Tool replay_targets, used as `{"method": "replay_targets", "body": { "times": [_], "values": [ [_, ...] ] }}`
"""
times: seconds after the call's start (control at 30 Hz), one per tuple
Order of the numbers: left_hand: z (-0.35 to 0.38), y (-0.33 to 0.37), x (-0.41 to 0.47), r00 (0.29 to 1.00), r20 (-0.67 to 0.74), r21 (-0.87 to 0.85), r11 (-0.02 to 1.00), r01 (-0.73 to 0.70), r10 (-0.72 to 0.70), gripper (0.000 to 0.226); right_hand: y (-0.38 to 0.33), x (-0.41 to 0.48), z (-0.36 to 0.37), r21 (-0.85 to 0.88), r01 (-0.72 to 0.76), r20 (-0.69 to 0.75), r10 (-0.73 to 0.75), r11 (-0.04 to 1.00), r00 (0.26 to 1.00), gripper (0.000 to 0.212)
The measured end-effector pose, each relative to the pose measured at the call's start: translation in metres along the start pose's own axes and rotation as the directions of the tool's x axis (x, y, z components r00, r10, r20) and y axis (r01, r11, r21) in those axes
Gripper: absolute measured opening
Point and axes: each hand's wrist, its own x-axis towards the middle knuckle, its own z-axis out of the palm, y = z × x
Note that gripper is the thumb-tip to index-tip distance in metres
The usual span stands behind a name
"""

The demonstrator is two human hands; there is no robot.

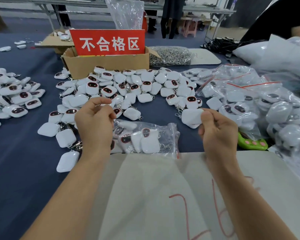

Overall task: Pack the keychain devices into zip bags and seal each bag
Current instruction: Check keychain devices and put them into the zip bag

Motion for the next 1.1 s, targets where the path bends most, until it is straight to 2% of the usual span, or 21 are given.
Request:
{"method": "replay_targets", "body": {
  "times": [0.07, 0.13, 0.17, 0.23, 0.33, 0.43, 0.53, 0.63, 0.73, 0.83, 1.0, 1.1],
  "values": [
    [0.008, 0.001, -0.014, 0.983, 0.161, 0.089, 0.990, -0.107, 0.092, 0.024, -0.010, -0.010, 0.005, 0.037, -0.016, 0.101, 0.012, 0.999, 0.995, 0.027],
    [0.018, -0.001, -0.033, 0.940, 0.322, 0.154, 0.973, -0.171, 0.114, 0.014, -0.018, -0.020, 0.010, 0.016, 0.038, 0.204, -0.040, 0.999, 0.978, 0.028],
    [0.022, -0.003, -0.042, 0.920, 0.376, 0.188, 0.963, -0.194, 0.112, 0.014, -0.021, -0.025, 0.013, -0.001, 0.076, 0.235, -0.073, 0.997, 0.969, 0.026],
    [0.027, -0.007, -0.053, 0.893, 0.436, 0.240, 0.942, -0.236, 0.113, 0.028, -0.024, -0.031, 0.018, -0.014, 0.134, 0.282, -0.125, 0.991, 0.951, 0.022],
    [0.031, -0.006, -0.058, 0.899, 0.422, 0.288, 0.924, -0.252, 0.114, 0.050, -0.025, -0.036, 0.021, 0.077, 0.089, 0.305, -0.109, 0.993, 0.946, 0.032],
    [0.032, -0.004, -0.060, 0.916, 0.370, 0.406, 0.859, -0.312, 0.157, 0.071, -0.028, -0.039, 0.023, 0.164, 0.055, 0.317, -0.105, 0.985, 0.943, 0.042],
    [0.034, -0.002, -0.062, 0.927, 0.342, 0.406, 0.866, -0.292, 0.152, 0.059, -0.027, -0.039, 0.023, 0.246, -0.001, 0.333, -0.083, 0.969, 0.939, 0.045],
    [0.036, -0.004, -0.059, 0.933, 0.353, 0.264, 0.949, -0.173, 0.071, 0.030, -0.028, -0.034, 0.020, 0.283, -0.079, 0.332, -0.020, 0.956, 0.943, 0.045],
    [0.037, -0.005, -0.058, 0.911, 0.409, 0.183, 0.973, -0.143, 0.057, 0.017, -0.029, -0.032, 0.018, 0.285, -0.139, 0.330, 0.039, 0.948, 0.943, 0.045],
    [0.037, -0.002, -0.062, 0.899, 0.431, 0.101, 0.986, -0.136, 0.079, 0.015, -0.031, -0.029, 0.016, 0.307, -0.184, 0.376, 0.058, 0.934, 0.925, 0.023],
    [0.037, 0.001, -0.066, 0.888, 0.451, 0.065, 0.989, -0.132, 0.089, 0.025, -0.034, -0.025, 0.009, 0.331, -0.253, 0.387, 0.114, 0.909, 0.915, 0.024],
    [0.037, 0.004, -0.067, 0.886, 0.456, 0.038, 0.993, -0.113, 0.083, 0.030, -0.035, -0.026, 0.009, 0.331, -0.258, 0.409, 0.109, 0.908, 0.906, 0.013]
  ]
}}
